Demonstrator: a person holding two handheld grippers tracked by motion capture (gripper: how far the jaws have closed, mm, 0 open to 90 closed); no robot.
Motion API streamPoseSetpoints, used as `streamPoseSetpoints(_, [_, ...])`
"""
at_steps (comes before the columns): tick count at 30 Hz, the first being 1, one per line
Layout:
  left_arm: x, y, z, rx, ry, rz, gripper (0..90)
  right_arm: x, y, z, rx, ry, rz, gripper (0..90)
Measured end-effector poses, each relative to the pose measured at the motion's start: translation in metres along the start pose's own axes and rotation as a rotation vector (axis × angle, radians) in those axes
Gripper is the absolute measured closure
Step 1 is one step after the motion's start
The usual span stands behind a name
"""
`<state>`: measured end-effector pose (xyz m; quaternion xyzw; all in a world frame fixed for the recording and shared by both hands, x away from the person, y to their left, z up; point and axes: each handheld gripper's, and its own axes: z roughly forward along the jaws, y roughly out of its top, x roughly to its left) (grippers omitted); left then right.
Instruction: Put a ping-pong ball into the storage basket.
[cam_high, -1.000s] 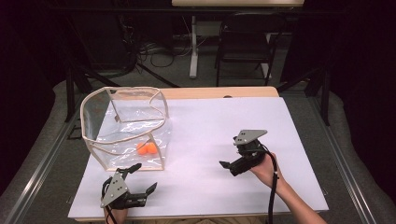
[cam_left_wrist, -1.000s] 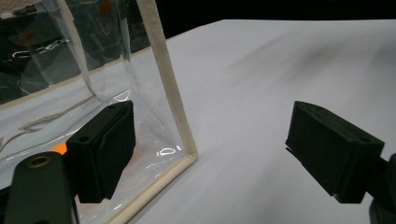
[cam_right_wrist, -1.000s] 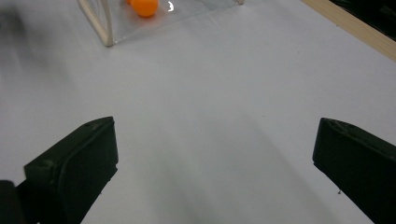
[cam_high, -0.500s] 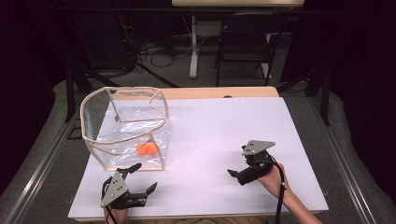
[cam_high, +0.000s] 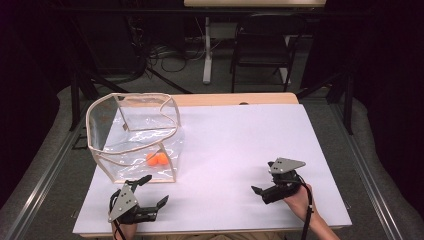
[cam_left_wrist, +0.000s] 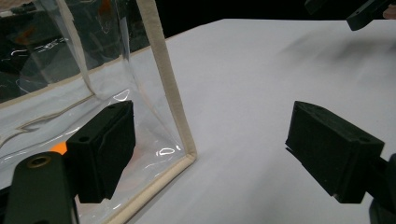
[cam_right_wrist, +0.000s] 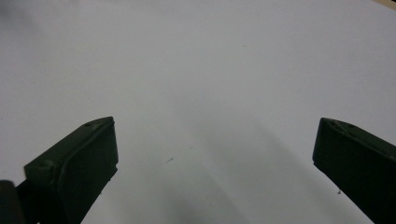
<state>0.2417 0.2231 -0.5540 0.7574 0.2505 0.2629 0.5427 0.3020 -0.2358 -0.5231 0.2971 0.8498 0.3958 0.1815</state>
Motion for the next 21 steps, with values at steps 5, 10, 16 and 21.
streamPoseSetpoints(5, [0.0, 0.0, 0.0, 0.003, -0.002, 0.002, 15.7, 0.0, -0.01, -0.005, -0.02, -0.008, 0.01, 0.0])
streamPoseSetpoints(10, [0.0, -0.001, 0.0, 0.005, -0.002, 0.001, 15.7, -0.001, -0.017, -0.009, -0.039, -0.017, 0.024, 0.0])
streamPoseSetpoints(16, [0.0, -0.001, 0.001, 0.014, -0.008, -0.002, 15.7, -0.001, -0.026, -0.015, -0.066, -0.031, 0.043, 0.0])
streamPoseSetpoints(21, [0.0, -0.001, 0.003, 0.023, -0.013, 0.001, 15.6, -0.001, -0.027, -0.016, -0.074, -0.035, 0.035, 0.0])
